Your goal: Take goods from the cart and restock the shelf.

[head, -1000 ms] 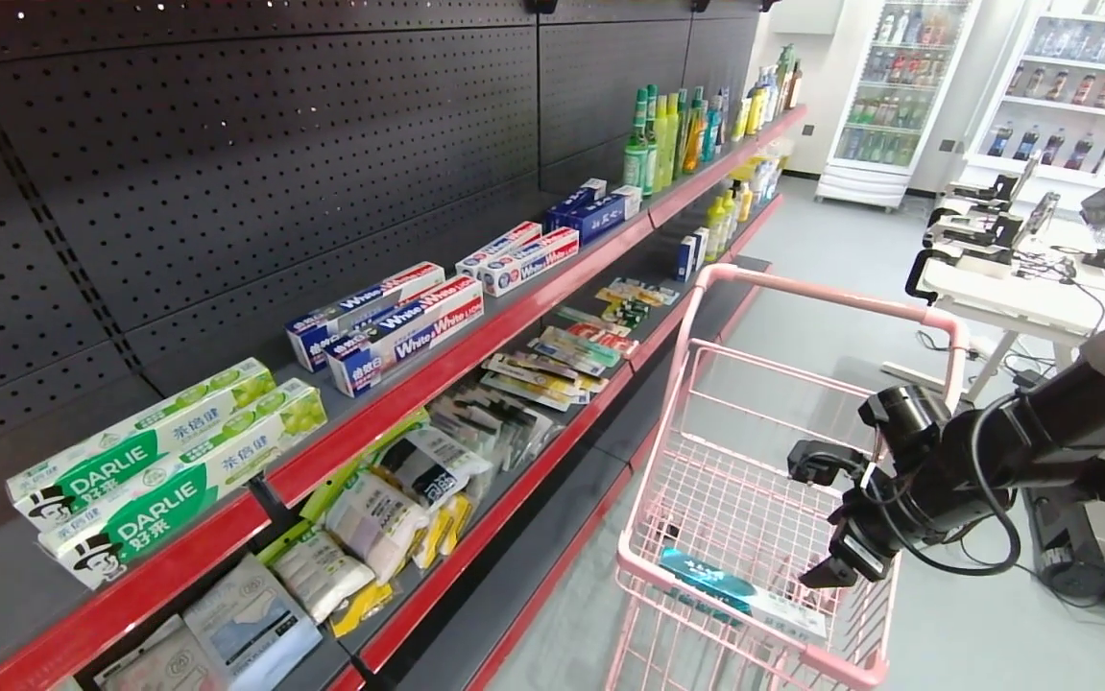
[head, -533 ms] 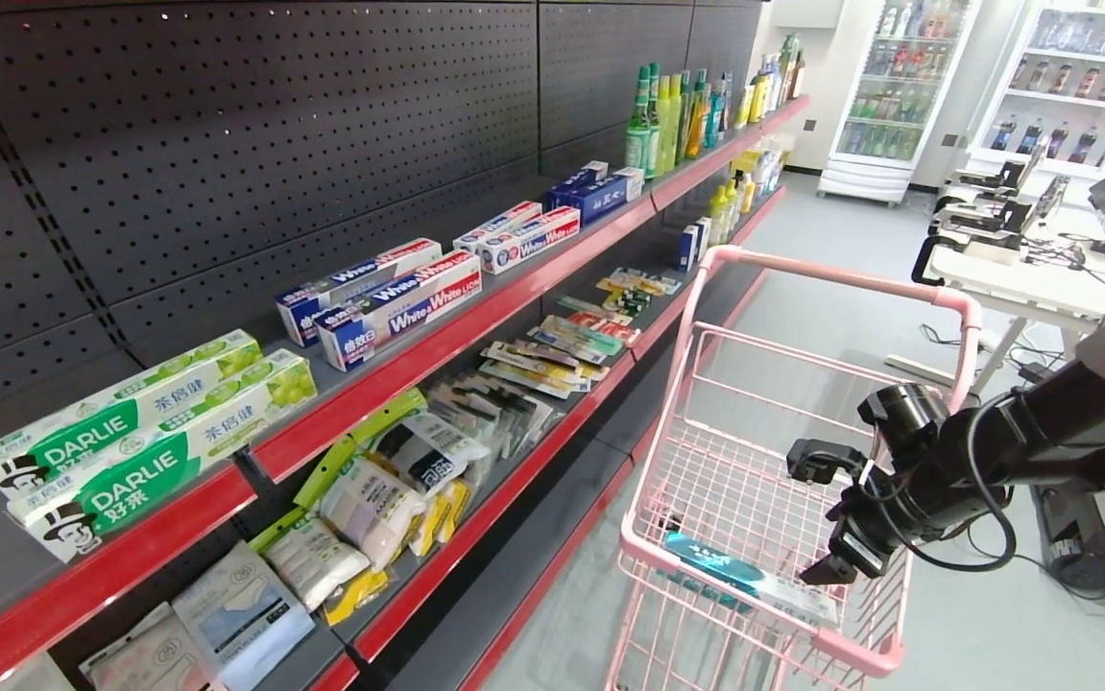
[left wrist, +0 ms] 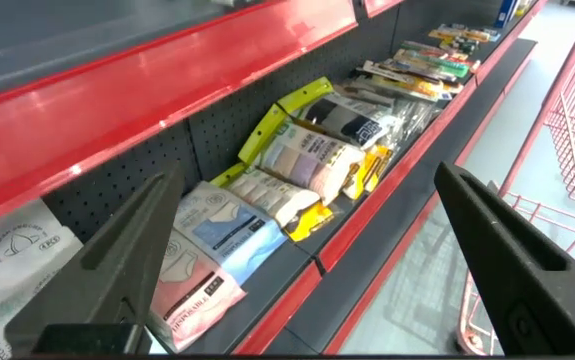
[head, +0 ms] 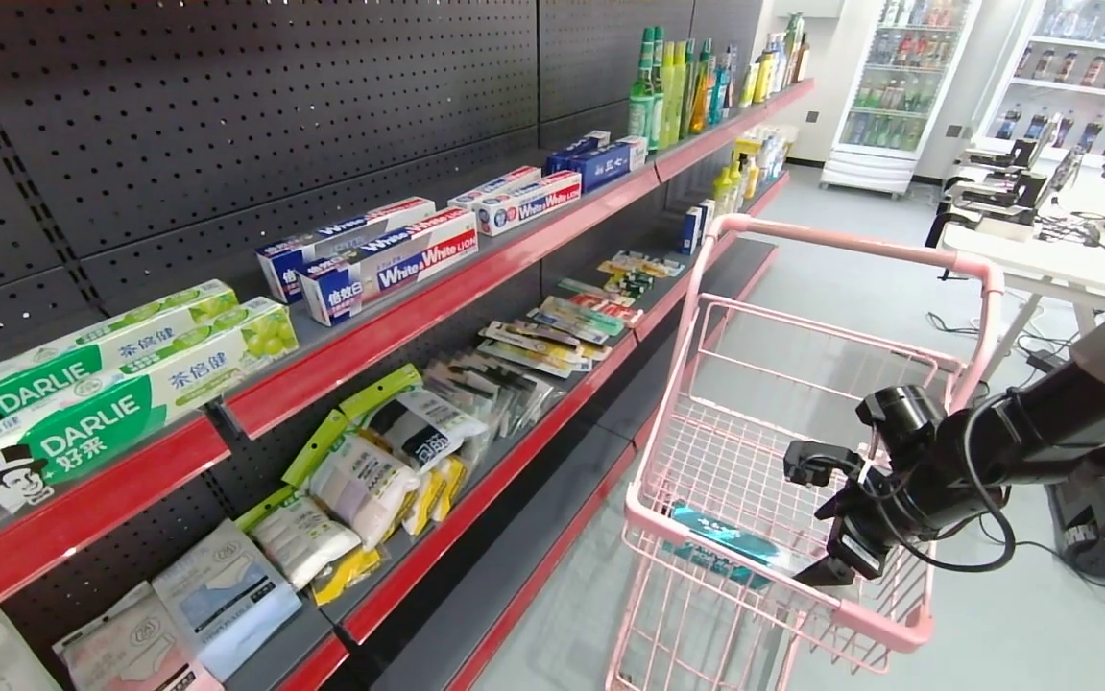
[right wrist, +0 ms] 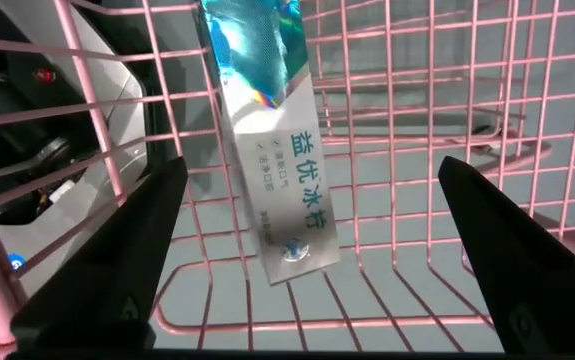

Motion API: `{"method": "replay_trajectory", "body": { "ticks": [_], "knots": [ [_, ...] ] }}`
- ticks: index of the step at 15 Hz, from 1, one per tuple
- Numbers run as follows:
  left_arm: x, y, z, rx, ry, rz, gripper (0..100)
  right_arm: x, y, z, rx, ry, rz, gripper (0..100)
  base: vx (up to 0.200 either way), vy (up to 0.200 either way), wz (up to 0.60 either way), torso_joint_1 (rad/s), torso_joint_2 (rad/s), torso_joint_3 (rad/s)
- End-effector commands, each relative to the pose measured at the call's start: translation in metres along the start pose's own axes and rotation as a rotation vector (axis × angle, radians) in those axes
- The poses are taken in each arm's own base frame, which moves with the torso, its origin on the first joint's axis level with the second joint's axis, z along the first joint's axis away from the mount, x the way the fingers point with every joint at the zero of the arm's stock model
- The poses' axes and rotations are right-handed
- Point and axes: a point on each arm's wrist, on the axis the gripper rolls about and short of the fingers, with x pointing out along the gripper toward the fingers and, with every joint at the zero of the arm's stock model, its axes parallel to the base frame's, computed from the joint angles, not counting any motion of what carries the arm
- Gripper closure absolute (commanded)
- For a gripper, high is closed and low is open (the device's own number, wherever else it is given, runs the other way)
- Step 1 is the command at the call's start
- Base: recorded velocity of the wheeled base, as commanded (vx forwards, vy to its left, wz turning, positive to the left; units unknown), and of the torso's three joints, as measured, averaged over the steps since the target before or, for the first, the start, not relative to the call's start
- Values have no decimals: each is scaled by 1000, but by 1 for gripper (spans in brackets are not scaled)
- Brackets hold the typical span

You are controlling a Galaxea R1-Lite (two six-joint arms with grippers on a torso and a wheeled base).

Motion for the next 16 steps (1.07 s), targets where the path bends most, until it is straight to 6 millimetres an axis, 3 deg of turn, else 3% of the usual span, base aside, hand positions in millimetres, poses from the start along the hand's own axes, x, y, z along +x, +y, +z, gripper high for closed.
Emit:
{"method": "replay_trajectory", "body": {
  "ticks": [1,16],
  "knots": [
    [0,0,0,0,0,0,0,-1,-1,1,-12,-13,2,0,0,0,0,-76,159,90],
    [0,0,0,1,0,0,0,35,-22,-16,-120,-30,77,0,0,0,0,-5,9,5]
  ]
}}
